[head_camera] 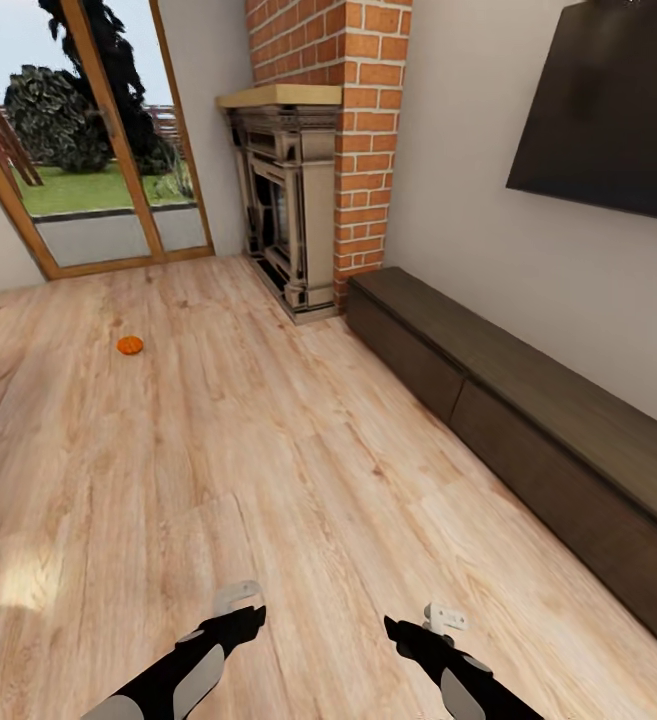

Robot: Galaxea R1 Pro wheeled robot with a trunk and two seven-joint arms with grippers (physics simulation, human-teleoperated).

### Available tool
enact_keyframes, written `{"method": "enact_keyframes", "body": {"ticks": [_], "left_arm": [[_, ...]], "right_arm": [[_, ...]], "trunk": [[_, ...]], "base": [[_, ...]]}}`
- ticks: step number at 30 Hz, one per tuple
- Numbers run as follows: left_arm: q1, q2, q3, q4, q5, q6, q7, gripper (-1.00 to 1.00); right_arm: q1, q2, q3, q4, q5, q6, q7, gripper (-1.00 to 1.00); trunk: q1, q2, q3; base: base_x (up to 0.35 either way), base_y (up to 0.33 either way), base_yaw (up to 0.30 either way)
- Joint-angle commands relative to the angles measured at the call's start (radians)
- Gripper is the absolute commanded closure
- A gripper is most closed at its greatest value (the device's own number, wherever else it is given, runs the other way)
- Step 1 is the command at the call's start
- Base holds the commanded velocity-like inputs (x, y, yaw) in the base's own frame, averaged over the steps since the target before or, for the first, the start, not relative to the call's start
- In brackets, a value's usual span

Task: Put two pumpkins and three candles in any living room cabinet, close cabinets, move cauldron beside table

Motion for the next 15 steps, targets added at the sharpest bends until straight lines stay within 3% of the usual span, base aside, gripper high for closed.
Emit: {"method": "enact_keyframes", "body": {"ticks": [1,15], "left_arm": [[0.000,0.001,-0.008,-0.003,0.007,0.003,0.008,-1.00],[0.000,0.001,-0.010,-0.003,0.007,0.001,0.008,-1.00]], "right_arm": [[-0.001,0.000,0.007,0.002,-0.011,-0.004,0.002,-1.00],[-0.001,0.000,0.006,0.003,-0.013,0.005,0.003,-1.00]], "trunk": [[0.000,0.000,-0.001],[0.000,0.000,-0.001]], "base": [[0.000,0.145,-0.208],[0.000,0.115,-0.270]]}}
